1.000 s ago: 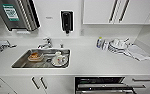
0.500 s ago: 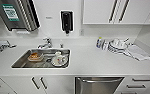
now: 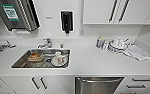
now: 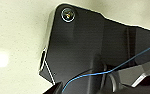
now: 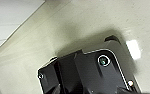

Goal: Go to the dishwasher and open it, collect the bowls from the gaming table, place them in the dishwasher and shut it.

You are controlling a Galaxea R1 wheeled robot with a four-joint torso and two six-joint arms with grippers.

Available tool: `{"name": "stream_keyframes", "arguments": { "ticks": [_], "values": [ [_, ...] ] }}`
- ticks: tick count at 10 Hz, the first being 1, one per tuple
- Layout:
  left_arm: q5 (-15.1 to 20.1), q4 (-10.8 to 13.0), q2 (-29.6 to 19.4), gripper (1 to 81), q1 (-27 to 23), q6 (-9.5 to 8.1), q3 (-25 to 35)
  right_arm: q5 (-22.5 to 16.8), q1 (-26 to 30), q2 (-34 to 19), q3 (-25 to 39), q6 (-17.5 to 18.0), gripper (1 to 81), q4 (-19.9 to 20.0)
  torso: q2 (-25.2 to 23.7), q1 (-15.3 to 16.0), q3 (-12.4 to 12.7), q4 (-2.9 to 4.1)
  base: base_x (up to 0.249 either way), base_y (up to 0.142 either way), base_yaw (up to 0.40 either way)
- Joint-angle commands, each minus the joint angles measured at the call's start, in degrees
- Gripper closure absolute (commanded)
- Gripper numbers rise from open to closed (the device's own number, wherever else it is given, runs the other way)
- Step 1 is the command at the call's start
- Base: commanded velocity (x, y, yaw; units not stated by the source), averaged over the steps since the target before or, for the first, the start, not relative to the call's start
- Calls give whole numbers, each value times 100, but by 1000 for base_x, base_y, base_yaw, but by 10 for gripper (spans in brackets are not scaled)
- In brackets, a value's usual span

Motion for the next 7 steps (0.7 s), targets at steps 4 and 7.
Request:
{"name": "stream_keyframes", "arguments": {
  "ticks": [4, 7],
  "values": [
    [306, 54, 50, 10, -63, 54, -284, -166, -568, 1130, -1780, -2024, 10, -4, 0, 0, 0, 0, 0, 0, 0],
    [306, 54, 68, 10, -89, 98, -302, 563, -963, 1402, -1781, -2340, 10, -12, 0, 0, 0, 0, 0, 0, 0]
  ]
}}
